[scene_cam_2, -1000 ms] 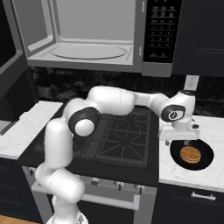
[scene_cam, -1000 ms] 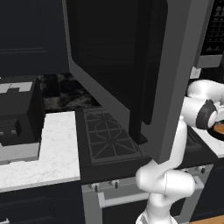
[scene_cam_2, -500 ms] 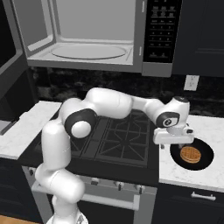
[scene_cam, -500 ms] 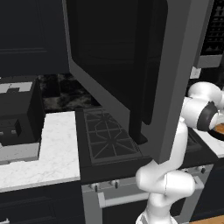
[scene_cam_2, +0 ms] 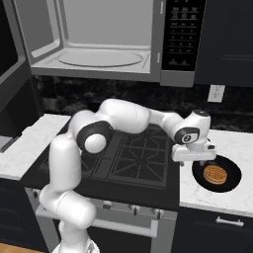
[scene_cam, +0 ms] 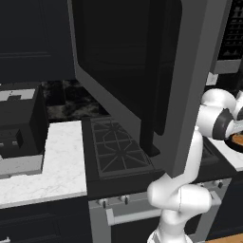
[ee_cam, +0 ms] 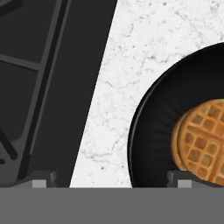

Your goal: Open the microwave, place the bowl with waffle inside the microwave, then close the microwave door and turn it on.

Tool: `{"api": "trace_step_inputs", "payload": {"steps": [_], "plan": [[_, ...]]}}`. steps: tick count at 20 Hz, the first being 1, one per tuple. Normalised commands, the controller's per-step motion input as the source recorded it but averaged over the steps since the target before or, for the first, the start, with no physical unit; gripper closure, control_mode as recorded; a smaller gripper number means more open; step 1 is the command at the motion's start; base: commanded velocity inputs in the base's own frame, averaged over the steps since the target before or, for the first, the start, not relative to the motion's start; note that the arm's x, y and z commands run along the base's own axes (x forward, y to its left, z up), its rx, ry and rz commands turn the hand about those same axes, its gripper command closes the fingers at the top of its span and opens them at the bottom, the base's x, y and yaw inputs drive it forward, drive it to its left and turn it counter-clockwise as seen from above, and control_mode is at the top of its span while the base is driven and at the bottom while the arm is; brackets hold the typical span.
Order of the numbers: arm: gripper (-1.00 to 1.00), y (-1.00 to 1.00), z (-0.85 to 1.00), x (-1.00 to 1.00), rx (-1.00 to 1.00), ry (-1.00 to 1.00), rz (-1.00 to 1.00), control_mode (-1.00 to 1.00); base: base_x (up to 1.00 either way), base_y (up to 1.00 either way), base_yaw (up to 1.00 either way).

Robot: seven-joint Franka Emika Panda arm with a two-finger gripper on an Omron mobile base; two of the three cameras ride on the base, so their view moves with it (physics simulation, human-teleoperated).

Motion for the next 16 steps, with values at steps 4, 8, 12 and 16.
{"api": "trace_step_inputs", "payload": {"steps": [4, 8, 12, 16], "plan": [[-1.00, -0.04, -0.14, 0.30, 0.00, 0.02, 0.00, -1.00, 0.00, 0.00, 0.00], [-1.00, -0.15, -0.20, 0.45, 0.00, 0.08, 0.00, -1.00, 0.00, 0.00, 0.00], [-1.00, -0.33, -0.25, 0.44, 0.00, 0.12, 0.00, -1.00, 0.00, 0.00, 0.00], [-1.00, -0.43, -0.24, 0.33, 0.00, 0.08, 0.00, -1.00, 0.00, 0.00, 0.00]]}}
